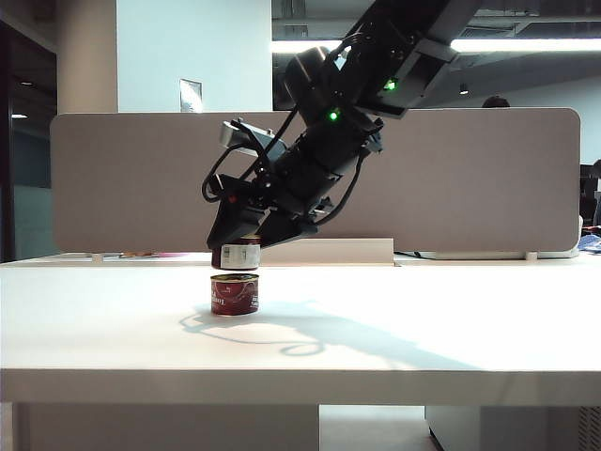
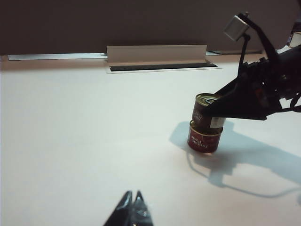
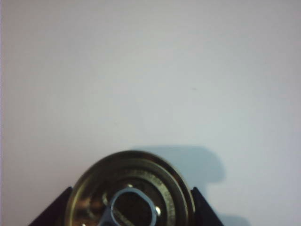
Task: Stack a can of tomatoes on the right onto the can of tomatoes on the left.
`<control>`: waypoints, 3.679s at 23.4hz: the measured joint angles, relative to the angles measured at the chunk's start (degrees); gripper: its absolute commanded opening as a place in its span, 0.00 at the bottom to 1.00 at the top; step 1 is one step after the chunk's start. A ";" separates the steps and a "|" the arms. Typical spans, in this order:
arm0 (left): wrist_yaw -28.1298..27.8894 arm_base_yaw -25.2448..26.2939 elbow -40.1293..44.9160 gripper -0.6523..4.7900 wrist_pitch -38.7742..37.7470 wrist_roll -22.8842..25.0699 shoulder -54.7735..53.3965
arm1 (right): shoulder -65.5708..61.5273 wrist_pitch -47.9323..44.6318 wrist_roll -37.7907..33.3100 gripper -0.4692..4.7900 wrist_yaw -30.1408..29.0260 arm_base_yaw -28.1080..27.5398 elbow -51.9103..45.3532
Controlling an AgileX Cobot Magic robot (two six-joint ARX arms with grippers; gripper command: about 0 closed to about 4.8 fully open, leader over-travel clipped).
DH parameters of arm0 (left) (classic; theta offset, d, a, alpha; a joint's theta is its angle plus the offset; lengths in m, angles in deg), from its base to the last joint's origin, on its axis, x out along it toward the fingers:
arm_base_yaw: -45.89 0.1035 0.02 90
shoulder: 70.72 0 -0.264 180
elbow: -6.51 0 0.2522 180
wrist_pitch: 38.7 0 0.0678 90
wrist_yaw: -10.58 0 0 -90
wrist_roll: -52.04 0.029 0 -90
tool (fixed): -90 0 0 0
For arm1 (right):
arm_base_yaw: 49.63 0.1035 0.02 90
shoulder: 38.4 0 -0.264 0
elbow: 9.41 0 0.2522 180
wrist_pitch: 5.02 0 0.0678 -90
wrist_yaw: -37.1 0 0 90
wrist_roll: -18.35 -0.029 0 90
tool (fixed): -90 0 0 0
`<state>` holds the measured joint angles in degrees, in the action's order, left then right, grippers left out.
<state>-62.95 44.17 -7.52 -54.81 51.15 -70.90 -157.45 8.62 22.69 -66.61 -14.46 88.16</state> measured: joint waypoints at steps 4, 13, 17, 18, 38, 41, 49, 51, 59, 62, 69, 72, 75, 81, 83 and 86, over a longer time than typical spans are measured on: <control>0.00 0.00 0.00 0.11 0.00 0.00 0.02 | -1.14 -0.59 0.07 0.45 -0.33 0.26 0.04; 0.00 0.00 0.00 0.11 0.00 0.00 0.02 | -1.14 -0.61 0.07 0.45 0.72 0.28 0.02; 0.00 0.00 0.00 0.11 -0.02 0.00 0.02 | -1.16 -0.59 0.07 0.45 1.62 0.28 -0.02; 0.00 0.00 0.00 0.11 0.00 0.00 0.02 | -1.16 -0.59 0.07 0.45 1.64 0.28 -0.02; -0.02 0.00 0.00 0.11 0.00 0.00 0.02 | 7.69 -2.95 0.63 0.74 4.57 -0.28 -0.11; -3.37 0.00 0.00 0.11 -0.02 0.00 0.02 | 16.59 0.15 0.66 0.08 7.61 -3.06 0.13; -13.11 0.00 0.00 0.11 2.01 -0.02 0.00 | 25.75 13.55 0.87 0.08 8.11 -11.32 -0.50; -13.97 0.00 0.00 0.11 2.89 -0.02 0.02 | 28.63 13.09 0.74 0.08 7.65 -13.07 -3.78; -14.12 0.00 0.00 0.11 2.97 -0.02 0.02 | 41.46 4.17 -2.49 0.08 8.79 -17.86 -24.57; -14.12 0.00 0.00 0.11 2.99 -0.02 0.00 | 47.21 0.50 -2.82 0.08 12.31 -19.08 -31.80; -14.12 0.00 0.00 0.11 2.99 -0.02 0.02 | 64.37 -3.06 -5.75 0.08 15.02 -27.12 -51.15; -14.12 0.00 0.00 0.11 2.99 -0.02 0.00 | 71.43 -3.98 -9.51 0.08 15.21 -30.99 -57.83; -14.12 0.00 0.00 0.11 2.97 -0.02 0.00 | 83.14 -2.91 -10.78 0.08 15.21 -32.26 -65.77; -14.10 0.00 0.00 0.11 2.95 -0.02 0.02 | 96.80 -1.88 -11.45 0.08 15.08 -32.24 -74.31; -14.12 0.00 0.00 0.11 2.95 -0.02 0.00 | 101.48 -1.90 -11.69 0.08 14.99 -32.24 -77.02; -14.10 0.00 0.00 0.11 2.80 -0.02 0.00 | 106.40 -1.84 -12.07 0.08 13.18 -32.26 -80.39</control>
<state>-77.05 44.17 -7.52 -52.01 51.13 -70.90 -51.05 6.79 10.63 -53.43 -46.72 7.77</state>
